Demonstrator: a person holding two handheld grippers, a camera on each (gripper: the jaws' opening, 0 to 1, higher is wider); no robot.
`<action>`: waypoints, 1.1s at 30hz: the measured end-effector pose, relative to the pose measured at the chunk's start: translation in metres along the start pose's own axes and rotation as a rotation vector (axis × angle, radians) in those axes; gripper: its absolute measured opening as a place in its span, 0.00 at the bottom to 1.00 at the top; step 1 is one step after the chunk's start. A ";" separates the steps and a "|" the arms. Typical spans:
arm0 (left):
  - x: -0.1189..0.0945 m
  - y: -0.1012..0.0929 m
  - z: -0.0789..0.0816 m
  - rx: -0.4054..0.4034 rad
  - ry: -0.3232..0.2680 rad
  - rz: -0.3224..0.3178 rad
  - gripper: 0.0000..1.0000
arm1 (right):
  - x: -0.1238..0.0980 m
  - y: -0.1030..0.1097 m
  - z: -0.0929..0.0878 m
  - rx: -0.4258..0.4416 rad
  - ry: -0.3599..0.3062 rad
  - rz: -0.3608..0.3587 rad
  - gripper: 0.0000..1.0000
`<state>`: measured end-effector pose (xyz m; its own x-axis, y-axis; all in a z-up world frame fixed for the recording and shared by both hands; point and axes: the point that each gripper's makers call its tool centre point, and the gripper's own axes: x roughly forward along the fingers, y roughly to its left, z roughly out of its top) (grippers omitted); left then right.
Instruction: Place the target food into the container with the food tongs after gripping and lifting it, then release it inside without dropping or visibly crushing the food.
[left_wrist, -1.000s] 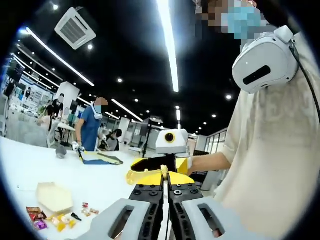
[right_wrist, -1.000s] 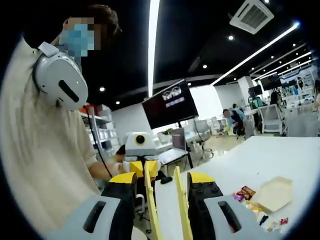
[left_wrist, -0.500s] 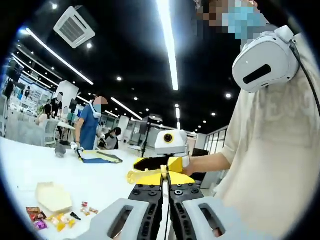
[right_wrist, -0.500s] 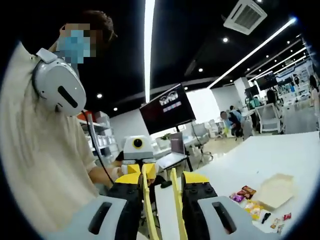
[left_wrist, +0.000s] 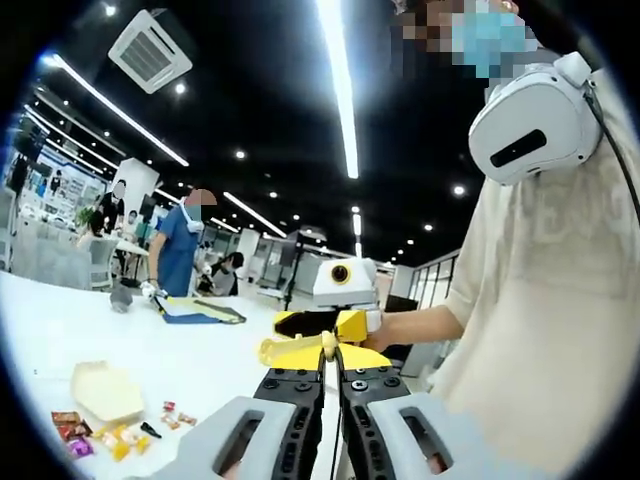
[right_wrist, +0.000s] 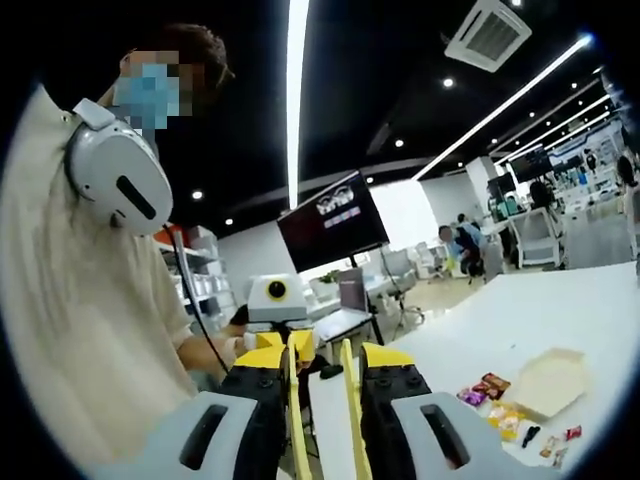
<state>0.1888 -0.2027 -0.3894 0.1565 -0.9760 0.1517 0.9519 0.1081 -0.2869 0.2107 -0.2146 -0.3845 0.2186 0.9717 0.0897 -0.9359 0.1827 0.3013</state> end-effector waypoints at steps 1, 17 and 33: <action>0.000 0.001 0.000 -0.001 0.000 0.004 0.02 | 0.000 0.000 0.000 -0.006 -0.001 -0.001 0.26; -0.005 0.004 0.000 0.010 0.024 0.011 0.04 | 0.001 0.002 -0.003 -0.004 0.017 0.001 0.23; 0.001 0.001 -0.008 0.027 0.076 -0.005 0.03 | 0.003 0.004 -0.008 -0.019 0.047 0.011 0.24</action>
<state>0.1874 -0.2055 -0.3969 0.1326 -0.9879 0.0808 0.9595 0.1075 -0.2604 0.2055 -0.2094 -0.3908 0.1952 0.9796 0.0479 -0.9432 0.1742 0.2828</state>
